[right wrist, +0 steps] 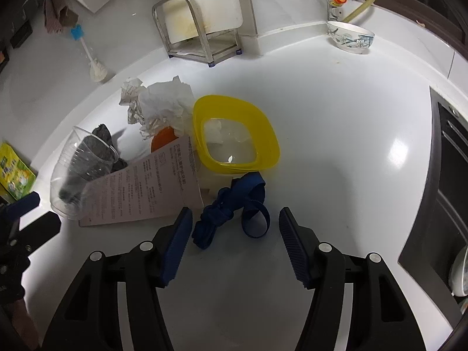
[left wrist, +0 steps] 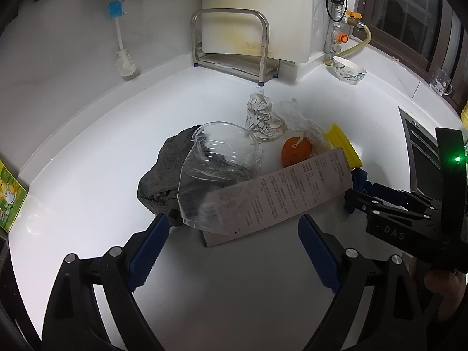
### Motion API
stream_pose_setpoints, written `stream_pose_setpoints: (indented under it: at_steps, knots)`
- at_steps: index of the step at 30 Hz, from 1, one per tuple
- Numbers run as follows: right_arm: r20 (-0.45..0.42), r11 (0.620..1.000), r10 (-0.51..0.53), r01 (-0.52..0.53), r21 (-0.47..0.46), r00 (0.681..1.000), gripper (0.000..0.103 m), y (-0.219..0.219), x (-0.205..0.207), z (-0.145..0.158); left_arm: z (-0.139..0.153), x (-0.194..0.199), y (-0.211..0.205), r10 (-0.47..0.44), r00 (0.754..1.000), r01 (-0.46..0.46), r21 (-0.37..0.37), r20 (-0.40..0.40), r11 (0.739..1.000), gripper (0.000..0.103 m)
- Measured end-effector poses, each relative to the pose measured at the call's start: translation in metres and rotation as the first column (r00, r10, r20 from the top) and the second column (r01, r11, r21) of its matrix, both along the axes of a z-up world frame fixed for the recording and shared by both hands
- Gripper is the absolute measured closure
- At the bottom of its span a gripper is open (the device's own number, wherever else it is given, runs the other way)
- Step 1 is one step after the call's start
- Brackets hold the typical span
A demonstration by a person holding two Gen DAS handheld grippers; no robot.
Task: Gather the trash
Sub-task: 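Grasp the blue strap with the right gripper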
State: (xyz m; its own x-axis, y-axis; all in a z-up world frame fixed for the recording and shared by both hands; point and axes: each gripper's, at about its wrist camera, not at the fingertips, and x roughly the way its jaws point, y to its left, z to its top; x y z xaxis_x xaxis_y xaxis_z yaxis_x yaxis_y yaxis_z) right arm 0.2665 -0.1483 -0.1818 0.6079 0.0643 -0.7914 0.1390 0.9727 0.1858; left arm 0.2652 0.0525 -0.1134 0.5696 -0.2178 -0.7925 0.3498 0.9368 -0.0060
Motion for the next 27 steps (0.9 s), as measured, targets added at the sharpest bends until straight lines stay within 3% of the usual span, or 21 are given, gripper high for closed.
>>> stream_pose_setpoints:
  at_steps: [7,18,27]
  knots:
    - [0.005,0.999,0.021,-0.02,-0.04,1.0,0.048,0.007,0.003,0.0,-0.002,0.003,0.005,0.014,1.0,-0.015,-0.027,-0.009,1.0,0.015]
    - [0.013,0.998,0.046,-0.046,-0.045,0.999,0.08,0.008,-0.003,0.0,-0.003,0.004,0.006,0.013,1.0,-0.014,-0.027,-0.013,1.0,0.015]
    - [0.026,1.0,0.018,-0.018,0.012,1.0,0.085,-0.002,-0.015,0.0,-0.004,0.005,0.001,0.004,1.0,-0.005,-0.014,-0.009,1.0,0.015]
